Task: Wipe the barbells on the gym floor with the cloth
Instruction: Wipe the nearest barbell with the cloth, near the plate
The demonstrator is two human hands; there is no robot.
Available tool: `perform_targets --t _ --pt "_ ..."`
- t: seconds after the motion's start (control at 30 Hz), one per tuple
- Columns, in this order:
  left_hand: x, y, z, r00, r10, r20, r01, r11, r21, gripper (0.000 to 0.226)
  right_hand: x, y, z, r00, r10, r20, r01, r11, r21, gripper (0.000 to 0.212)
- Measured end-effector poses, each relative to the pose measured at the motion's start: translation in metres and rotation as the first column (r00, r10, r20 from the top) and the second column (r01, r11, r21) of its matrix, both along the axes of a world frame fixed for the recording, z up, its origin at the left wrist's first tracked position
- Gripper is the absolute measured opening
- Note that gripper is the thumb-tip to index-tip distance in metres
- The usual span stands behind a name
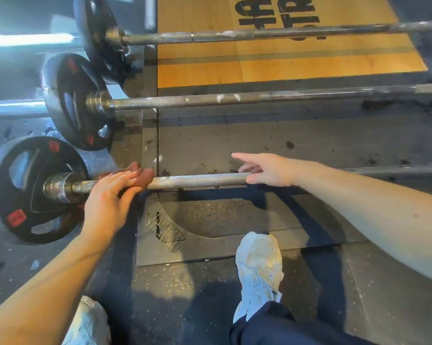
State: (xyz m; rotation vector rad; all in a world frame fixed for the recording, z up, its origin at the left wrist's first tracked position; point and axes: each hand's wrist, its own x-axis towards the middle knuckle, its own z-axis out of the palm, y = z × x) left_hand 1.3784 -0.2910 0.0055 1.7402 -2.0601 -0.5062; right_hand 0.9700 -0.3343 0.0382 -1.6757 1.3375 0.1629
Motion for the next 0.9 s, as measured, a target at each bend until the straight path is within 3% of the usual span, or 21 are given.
perform_targets --t 0.07,0.13,0.2,0.3,0.4,0.5,0.57,0.6,0.67,0.77,0.9 --pt "-0.006 0.000 0.002 0.999 0.029 -0.016 -0.028 1.000 0.012 0.029 0.000 -0.013 0.004 0.997 0.077 0.012 -0.078 0.991 0.112 0.068" --pt "-0.010 0.001 0.003 1.000 0.027 -0.015 -0.027 1.000 0.004 0.028 -0.001 -0.013 0.003 0.993 0.114 0.002 -0.114 0.988 0.108 0.068" --pt "-0.009 -0.001 0.003 1.000 0.005 -0.002 -0.005 1.000 -0.008 0.028 -0.001 -0.002 -0.002 0.993 0.111 -0.027 -0.111 0.994 0.021 0.063" --pt "-0.003 -0.003 0.002 1.000 -0.015 0.006 0.015 1.000 0.006 0.028 -0.001 0.021 -0.020 0.988 0.103 -0.118 -0.128 0.964 -0.234 0.056" --pt "0.001 0.001 0.000 1.000 -0.017 0.008 0.017 1.000 -0.006 0.027 0.001 0.037 -0.042 0.986 0.088 -0.142 -0.148 0.853 -0.500 0.058" --pt "-0.004 0.006 0.003 1.000 -0.023 0.002 0.023 0.999 -0.041 0.025 -0.002 0.052 -0.068 0.984 0.076 -0.160 -0.172 0.632 -0.755 0.065" --pt "-0.009 0.009 0.002 1.000 -0.013 0.016 0.015 0.998 -0.068 0.024 -0.003 0.060 -0.081 0.987 0.046 -0.154 -0.155 0.519 -0.841 0.066" --pt "-0.010 0.012 0.001 1.000 -0.002 0.019 0.003 0.997 -0.072 0.023 -0.002 0.062 -0.084 0.986 0.046 -0.162 -0.163 0.506 -0.847 0.066" --pt "-0.009 0.013 -0.003 1.000 0.017 0.000 -0.017 0.998 -0.058 0.022 -0.003 0.063 -0.071 0.974 0.091 -0.206 -0.218 0.608 -0.763 0.063" --pt "-0.012 0.005 -0.002 0.999 0.025 -0.039 -0.027 0.998 -0.051 0.021 -0.008 0.018 -0.025 0.972 0.170 -0.164 -0.215 0.924 -0.316 0.064" --pt "-0.019 0.003 -0.004 0.997 0.067 -0.050 -0.070 0.996 -0.063 0.021 0.006 -0.026 -0.011 0.986 0.169 0.010 -0.169 0.983 0.077 0.075"
